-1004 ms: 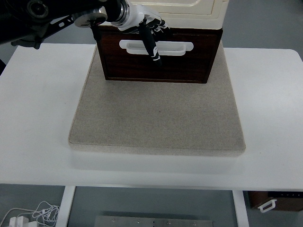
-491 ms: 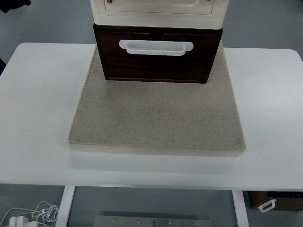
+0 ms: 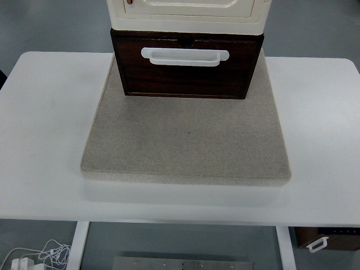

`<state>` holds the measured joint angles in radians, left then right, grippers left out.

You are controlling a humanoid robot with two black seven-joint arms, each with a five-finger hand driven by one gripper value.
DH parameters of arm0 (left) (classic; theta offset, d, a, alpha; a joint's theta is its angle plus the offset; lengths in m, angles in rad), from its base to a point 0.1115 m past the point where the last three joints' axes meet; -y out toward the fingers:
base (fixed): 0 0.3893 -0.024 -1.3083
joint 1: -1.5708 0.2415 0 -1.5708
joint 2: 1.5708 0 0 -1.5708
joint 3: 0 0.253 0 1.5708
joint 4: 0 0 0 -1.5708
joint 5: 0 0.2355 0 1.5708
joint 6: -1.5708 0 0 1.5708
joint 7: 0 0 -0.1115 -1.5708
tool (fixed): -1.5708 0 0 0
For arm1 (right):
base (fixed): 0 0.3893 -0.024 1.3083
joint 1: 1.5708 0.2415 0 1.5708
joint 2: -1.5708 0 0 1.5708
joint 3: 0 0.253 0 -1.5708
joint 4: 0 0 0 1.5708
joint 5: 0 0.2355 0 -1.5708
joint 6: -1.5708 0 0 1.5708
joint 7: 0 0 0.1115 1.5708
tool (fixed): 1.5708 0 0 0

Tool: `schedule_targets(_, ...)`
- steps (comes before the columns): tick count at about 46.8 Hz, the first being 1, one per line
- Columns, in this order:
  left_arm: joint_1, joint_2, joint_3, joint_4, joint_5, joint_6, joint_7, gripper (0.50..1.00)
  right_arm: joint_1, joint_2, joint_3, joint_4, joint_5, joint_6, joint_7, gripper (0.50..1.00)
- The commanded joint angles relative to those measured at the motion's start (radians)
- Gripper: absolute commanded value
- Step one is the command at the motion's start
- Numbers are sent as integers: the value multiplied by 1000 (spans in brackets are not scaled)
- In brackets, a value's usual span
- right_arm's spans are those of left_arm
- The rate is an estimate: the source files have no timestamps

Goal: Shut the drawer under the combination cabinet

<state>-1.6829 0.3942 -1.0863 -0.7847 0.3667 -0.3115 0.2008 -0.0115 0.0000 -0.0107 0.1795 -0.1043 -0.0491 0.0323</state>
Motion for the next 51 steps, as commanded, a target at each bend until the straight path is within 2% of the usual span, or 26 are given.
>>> schedule_targets(1, -1, 34, 2, 48, -8, 69, -79, 1000, -1, 0, 0, 0, 0, 0, 0, 952)
schedule_targets(9, 12, 58, 2, 157, -11, 221, -184, 1000, -1, 0, 0, 0, 0, 0, 0, 952)
schedule_targets(13, 28, 58, 3, 229, -15, 293, -204, 1000, -1, 0, 0, 0, 0, 0, 0, 952)
schedule_targets(18, 61, 54, 5, 321, -81, 331, -215, 1000, -1, 0, 0, 0, 0, 0, 0, 952)
schedule_targets(24, 132, 49, 11, 386, -225, 334, -215, 1000, -1, 0, 0, 0, 0, 0, 0, 952)
schedule_targets(33, 273, 43, 11, 394, -403, 334, -215, 1000, -1, 0, 3, 0, 0, 3, 0, 952)
schedule_targets(51, 518, -40, 6, 398, -500, 293, -204, 1000, -1, 0, 2, 0, 0, 5, 0, 952)
